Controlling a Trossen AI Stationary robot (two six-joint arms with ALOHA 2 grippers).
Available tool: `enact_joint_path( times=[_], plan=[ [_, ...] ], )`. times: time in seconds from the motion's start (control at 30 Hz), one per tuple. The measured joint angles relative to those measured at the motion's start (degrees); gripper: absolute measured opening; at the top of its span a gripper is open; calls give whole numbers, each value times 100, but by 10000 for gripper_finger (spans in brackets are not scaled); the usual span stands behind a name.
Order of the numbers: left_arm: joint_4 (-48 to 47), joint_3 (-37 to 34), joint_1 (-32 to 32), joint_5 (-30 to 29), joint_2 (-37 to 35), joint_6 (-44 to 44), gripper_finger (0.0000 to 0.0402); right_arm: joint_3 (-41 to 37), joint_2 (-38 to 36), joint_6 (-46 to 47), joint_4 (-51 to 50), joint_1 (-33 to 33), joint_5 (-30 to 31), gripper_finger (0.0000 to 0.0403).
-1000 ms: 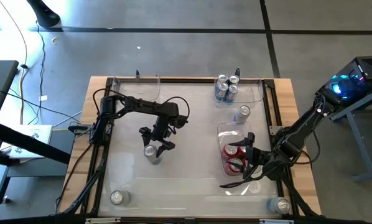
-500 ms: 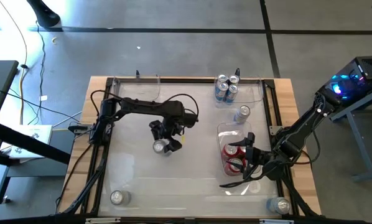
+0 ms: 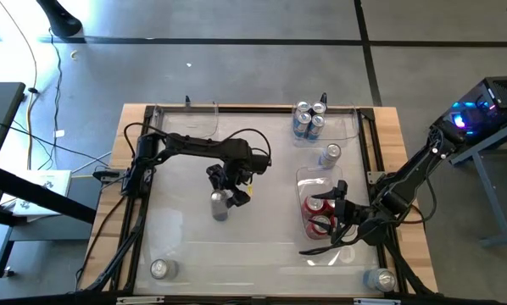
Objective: Sort soda cans
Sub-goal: Remove the white soda can from the top left transparent bin, then put the center white soda can into the top left transparent bin
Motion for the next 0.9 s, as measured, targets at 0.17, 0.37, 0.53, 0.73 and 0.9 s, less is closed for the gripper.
enact_joint_path(
  times=[0.17,0.37,0.53,0.73,0.9],
  plan=[
    [3,0,-93,-5,-25,1,333,0,-1,-4,0,0,-1,333],
    [41,0,-303,-299,-219,-93,333,0,-2,-9,-2,0,0,333],
    [-134,186,-491,-1070,-667,14,333,0,0,-11,0,0,0,333],
    [-478,252,-1097,-2064,-1550,959,333,0,0,-2,0,0,0,333],
    [-520,-87,-1897,-2471,-2001,2458,333,0,0,16,68,0,0,333]
  ],
)
